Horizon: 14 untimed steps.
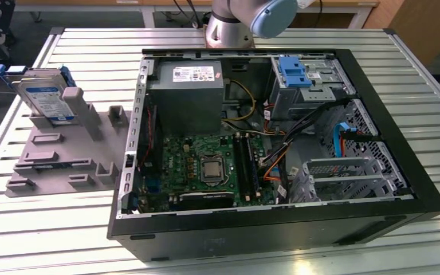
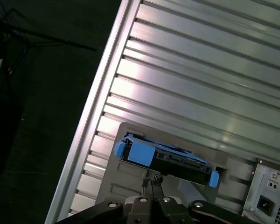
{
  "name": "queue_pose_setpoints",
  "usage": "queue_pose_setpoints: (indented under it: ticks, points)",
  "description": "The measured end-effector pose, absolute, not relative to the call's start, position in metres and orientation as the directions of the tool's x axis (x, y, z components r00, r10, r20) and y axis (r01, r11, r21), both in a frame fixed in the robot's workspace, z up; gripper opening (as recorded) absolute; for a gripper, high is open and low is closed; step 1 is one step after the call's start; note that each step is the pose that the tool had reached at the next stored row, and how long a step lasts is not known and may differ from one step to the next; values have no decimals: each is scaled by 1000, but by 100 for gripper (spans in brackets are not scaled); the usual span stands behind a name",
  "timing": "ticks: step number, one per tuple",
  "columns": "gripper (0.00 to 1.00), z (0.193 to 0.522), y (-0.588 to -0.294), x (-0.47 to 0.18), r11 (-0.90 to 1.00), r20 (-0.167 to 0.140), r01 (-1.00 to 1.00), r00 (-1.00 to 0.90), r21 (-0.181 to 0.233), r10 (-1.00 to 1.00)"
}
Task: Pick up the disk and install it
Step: 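Pick up the disk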
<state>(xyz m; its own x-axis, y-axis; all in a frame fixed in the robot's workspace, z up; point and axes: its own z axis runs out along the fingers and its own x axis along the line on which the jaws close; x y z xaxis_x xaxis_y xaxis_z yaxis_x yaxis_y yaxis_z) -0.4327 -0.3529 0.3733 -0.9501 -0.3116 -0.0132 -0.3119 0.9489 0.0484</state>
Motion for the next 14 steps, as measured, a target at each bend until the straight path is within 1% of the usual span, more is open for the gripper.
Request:
queue_pose_setpoints:
  ticks: [8,14]
  points:
    - [11,373,-353,-433,913,-13,-404,-915,48,-404]
    - [11,373,-353,-433,910,-13,-411,-911,48,-411]
